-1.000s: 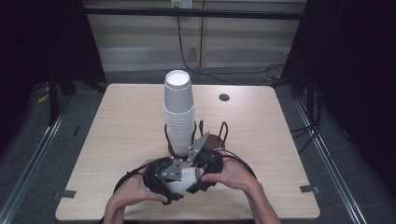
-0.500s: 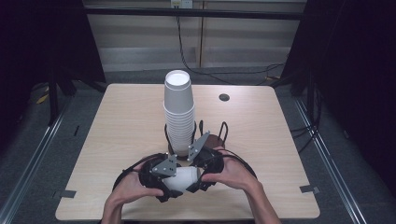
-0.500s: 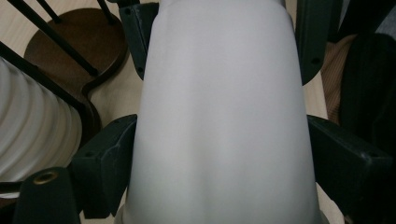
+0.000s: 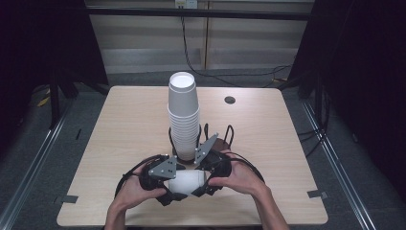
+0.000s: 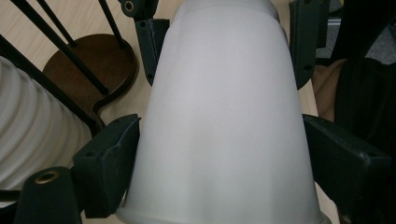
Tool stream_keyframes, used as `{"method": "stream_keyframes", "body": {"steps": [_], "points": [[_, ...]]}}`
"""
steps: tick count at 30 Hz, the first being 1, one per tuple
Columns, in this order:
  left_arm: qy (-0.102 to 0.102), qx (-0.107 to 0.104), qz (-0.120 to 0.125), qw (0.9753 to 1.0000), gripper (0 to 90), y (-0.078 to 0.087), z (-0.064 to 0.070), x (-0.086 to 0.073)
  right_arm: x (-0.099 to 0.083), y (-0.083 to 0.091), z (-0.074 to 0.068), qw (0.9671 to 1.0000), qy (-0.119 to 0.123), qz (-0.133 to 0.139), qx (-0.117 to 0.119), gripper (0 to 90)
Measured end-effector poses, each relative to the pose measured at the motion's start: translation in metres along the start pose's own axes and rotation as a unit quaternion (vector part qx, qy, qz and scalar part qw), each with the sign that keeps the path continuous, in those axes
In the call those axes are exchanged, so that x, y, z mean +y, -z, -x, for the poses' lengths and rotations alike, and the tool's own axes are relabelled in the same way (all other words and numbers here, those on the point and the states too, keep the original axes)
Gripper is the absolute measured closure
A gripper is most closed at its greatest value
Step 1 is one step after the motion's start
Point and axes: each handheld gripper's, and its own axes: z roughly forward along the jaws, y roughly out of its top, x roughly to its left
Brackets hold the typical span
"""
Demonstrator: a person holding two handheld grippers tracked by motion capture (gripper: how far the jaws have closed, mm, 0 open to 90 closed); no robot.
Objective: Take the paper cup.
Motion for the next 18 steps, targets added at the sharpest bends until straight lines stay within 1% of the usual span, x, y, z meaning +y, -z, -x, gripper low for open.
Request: {"method": "stream_keyframes", "body": {"steps": [4,5,6,7,8,10,12,13,14,15,16,17,18], "points": [[0.006,0.003,0.01,0.9999,15.0,0.002,-0.001,0.0,0.0,0.002,0.0,1.0,0.001,-0.001,-0.004,23.7],[0.005,0.003,0.012,0.9999,15.0,0.004,-0.001,0.0,0.0,0.002,0.0,1.0,0.0,-0.002,-0.007,23.7],[0.008,0.005,0.019,0.9998,15.2,0.005,-0.001,0.0,0.001,0.002,0.0,1.0,-0.001,-0.004,-0.008,23.7],[0.003,0.006,0.023,0.9997,15.5,0.006,-0.002,0.0,0.001,0.002,0.0,0.9999,-0.001,-0.005,-0.009,23.7],[0.003,0.006,0.023,0.9997,15.6,0.006,-0.002,0.0,0.001,0.002,0.0,0.9999,-0.001,-0.005,-0.009,23.7],[0.009,0.008,0.039,0.9992,15.8,0.011,-0.001,0.0,0.0,0.002,0.0,1.0,-0.001,-0.001,-0.009,23.7],[0.009,0.008,0.042,0.999,15.6,0.012,-0.002,-0.001,0.0,0.002,0.0,1.0,-0.004,-0.001,-0.008,23.7],[0.012,0.01,0.049,0.9987,15.8,0.014,-0.001,-0.001,0.0,0.003,0.0,1.0,-0.003,-0.001,-0.006,23.7],[0.015,0.018,0.056,0.9982,15.8,0.017,-0.002,-0.002,0.0,0.004,0.001,1.0,-0.003,0.0,-0.008,23.7],[0.015,0.015,0.063,0.9978,15.7,0.018,-0.002,-0.002,-0.001,0.004,0.001,1.0,-0.003,0.001,-0.008,23.7],[0.015,0.015,0.063,0.9978,15.8,0.018,-0.002,-0.002,-0.001,0.004,0.001,0.9999,-0.007,0.0,-0.011,23.7],[0.022,0.015,0.074,0.9969,15.8,0.02,-0.003,-0.004,-0.002,0.005,0.001,0.9999,-0.008,0.001,-0.012,23.6],[0.024,0.019,0.075,0.9967,15.8,0.021,-0.004,-0.005,-0.003,0.006,0.002,0.9999,-0.009,0.002,-0.014,23.6]]}}
